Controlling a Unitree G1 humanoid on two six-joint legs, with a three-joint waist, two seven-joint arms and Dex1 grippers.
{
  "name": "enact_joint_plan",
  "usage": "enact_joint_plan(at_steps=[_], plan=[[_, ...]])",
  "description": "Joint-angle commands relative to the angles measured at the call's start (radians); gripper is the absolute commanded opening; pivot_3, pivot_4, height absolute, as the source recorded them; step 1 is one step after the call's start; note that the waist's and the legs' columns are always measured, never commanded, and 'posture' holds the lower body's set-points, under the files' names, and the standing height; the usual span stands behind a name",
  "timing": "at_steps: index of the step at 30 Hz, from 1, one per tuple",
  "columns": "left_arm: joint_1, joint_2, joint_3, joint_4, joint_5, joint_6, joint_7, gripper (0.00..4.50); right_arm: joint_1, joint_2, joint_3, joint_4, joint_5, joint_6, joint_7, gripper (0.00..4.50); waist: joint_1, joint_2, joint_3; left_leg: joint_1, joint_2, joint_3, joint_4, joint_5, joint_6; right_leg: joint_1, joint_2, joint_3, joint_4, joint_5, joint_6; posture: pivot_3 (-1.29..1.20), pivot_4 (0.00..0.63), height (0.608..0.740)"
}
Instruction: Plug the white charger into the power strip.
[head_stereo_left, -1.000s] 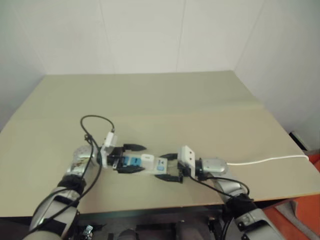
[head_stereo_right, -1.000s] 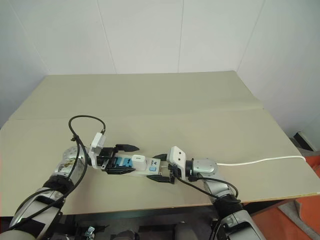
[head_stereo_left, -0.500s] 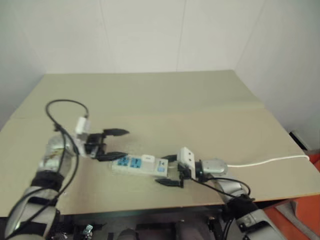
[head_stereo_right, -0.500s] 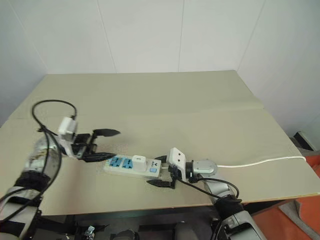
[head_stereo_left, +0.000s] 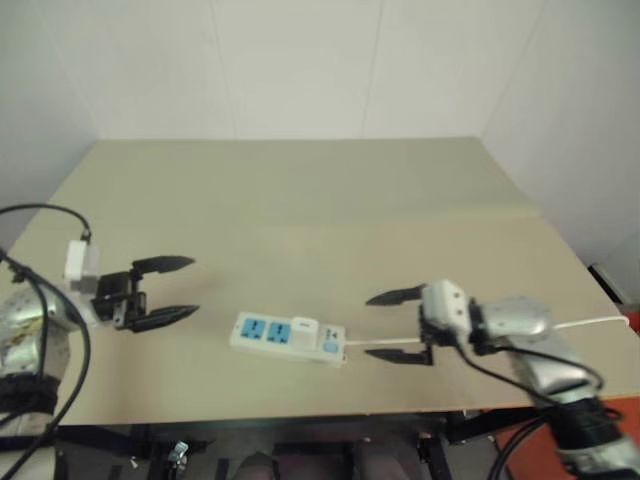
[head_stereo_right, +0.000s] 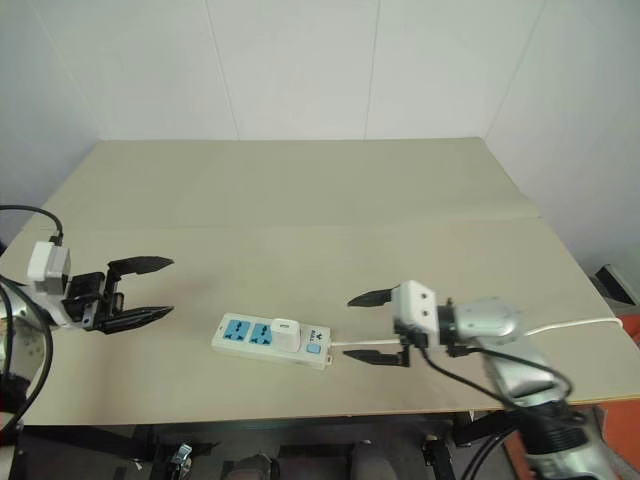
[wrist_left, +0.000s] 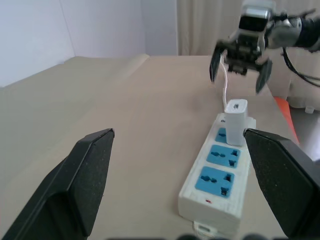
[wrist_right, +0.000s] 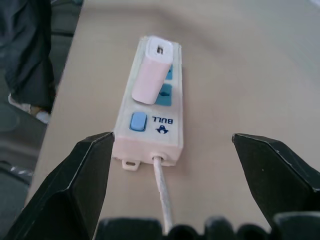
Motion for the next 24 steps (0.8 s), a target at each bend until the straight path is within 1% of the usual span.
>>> enact_joint_plan(at_steps=[1,5,9,24], plan=[[0.051,0.024,0.082,-0.06,0.014,0.009,0.0,4.5,0.025,-0.085,-0.088,-0.062,0.054,0.042,0.036,4.46,0.003,0.0,0.0,0.0,0.0,0.0,0.0,0.0,0.0,0.0,0.0,0.0,-0.001,0.0,0.0,0.0,0.15,0.74],[0.116,0.02,0.134,-0.102,0.02,0.038,0.013,4.5,0.065,-0.143,-0.132,-0.072,0.078,0.075,0.042,4.46,0.004,0.0,0.0,-0.001,0.0,0.0,0.0,0.0,0.0,0.0,0.0,0.0,-0.002,0.0,0.0,0.0,0.15,0.74],[0.152,0.01,0.154,-0.136,0.029,0.053,0.021,4.5,0.089,-0.153,-0.143,-0.074,0.076,0.08,0.038,4.46,0.004,0.0,0.001,-0.001,0.0,0.001,0.0,0.0,0.0,0.0,0.0,0.0,-0.002,0.0,0.0,0.0,0.15,0.74],[0.139,-0.002,0.165,-0.15,0.05,0.078,0.024,4.5,0.116,-0.157,-0.145,-0.083,0.064,0.087,0.002,4.46,0.004,0.0,0.001,-0.001,0.0,0.001,0.0,0.0,0.0,0.0,0.0,0.0,-0.002,0.0,0.0,0.0,0.15,0.74]])
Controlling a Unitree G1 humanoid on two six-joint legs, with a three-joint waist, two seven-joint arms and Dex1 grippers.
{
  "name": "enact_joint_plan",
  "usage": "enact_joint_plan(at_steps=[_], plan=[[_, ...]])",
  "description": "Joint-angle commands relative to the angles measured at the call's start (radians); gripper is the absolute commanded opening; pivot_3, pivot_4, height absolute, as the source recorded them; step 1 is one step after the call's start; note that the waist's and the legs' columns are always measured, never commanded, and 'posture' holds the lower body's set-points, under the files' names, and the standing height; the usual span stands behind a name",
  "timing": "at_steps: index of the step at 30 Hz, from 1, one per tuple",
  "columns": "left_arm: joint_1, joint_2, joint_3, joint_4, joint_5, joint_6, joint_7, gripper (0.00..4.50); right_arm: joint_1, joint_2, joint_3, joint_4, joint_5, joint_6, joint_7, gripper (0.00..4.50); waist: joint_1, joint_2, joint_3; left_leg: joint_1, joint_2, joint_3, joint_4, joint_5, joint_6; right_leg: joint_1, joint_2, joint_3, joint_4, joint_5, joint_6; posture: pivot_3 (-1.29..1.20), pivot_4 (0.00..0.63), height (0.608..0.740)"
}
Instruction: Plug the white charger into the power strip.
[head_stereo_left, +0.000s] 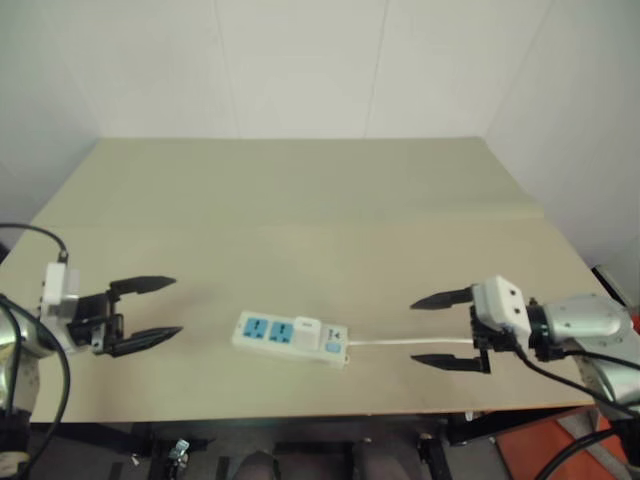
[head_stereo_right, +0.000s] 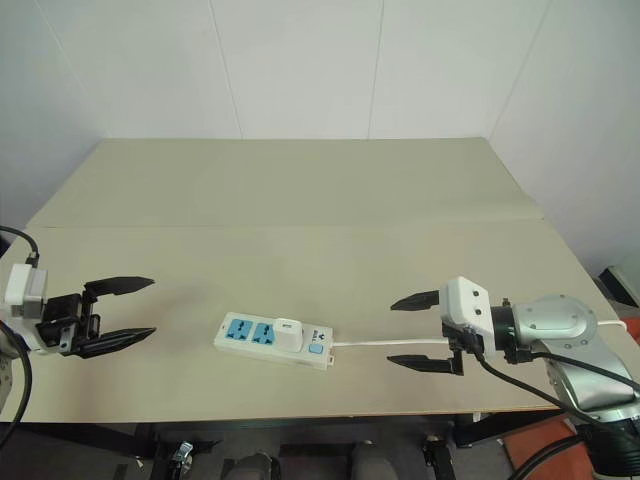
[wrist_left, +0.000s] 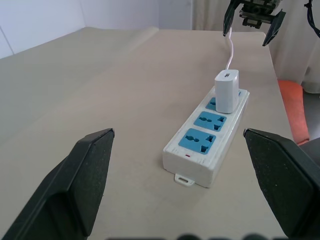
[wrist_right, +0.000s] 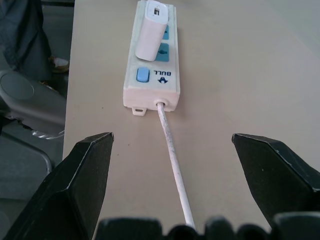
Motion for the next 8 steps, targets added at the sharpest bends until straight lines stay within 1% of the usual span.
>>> enact_joint_plan(at_steps=[1,8], plan=[[-0.016,0.001,0.031,-0.024,-0.004,0.013,-0.009,4.5,-0.013,-0.015,-0.029,-0.028,0.007,0.006,-0.008,4.46,-0.001,0.0,0.0,0.0,0.0,0.0,0.0,0.0,0.0,0.0,0.0,0.0,0.0,0.0,0.0,0.0,0.15,0.74],[-0.019,-0.005,0.041,-0.039,-0.004,0.025,-0.003,4.5,-0.007,-0.013,-0.027,-0.016,-0.011,-0.008,-0.02,4.46,0.0,0.0,0.0,0.0,0.0,0.0,0.0,0.0,0.0,0.0,0.0,0.0,0.0,0.0,0.0,0.0,0.15,0.74]])
